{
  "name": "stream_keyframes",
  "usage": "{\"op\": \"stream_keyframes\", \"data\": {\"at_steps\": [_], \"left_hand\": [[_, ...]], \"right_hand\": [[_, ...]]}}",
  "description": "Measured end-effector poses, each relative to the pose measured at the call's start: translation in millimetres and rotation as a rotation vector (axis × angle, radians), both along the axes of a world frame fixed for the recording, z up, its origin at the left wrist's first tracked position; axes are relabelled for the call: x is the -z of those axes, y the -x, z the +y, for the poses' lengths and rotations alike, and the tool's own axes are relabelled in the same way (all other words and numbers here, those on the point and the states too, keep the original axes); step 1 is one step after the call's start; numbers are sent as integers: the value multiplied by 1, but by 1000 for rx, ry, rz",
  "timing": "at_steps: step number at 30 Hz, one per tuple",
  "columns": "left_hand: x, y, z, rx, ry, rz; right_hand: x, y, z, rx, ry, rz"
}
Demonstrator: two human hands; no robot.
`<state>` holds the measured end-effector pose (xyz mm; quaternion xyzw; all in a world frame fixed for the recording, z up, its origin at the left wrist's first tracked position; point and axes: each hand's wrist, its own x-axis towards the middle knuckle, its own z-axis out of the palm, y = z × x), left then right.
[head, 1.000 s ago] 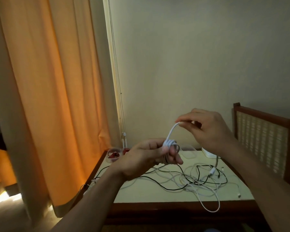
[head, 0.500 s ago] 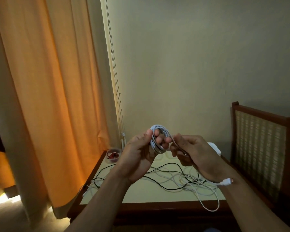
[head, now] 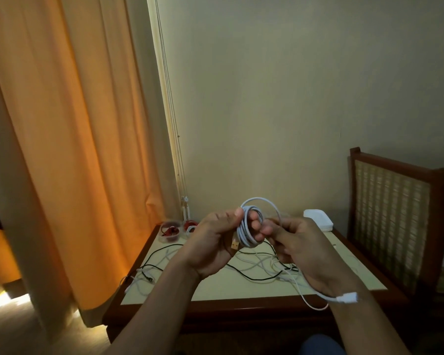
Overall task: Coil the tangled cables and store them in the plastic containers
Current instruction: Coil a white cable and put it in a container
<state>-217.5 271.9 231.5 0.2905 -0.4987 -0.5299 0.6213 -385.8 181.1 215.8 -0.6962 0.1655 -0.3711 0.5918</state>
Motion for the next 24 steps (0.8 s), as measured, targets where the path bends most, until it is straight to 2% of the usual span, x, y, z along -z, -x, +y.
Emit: {"op": "stream_keyframes", "data": {"at_steps": [8,14,20,24], "left_hand": [[23,9,-8,-193,-154,-4],[27,18,-11,-296,-119,-73],[33,23,-16,-432,-7,-299],[46,32,-18,-530,17,-201]], "right_hand": [[28,4,-4,151,107,124],[29,-1,-12,233,176,125],[29,0,-16,189,124,86],[25,0,-11,184,161,108]]}}
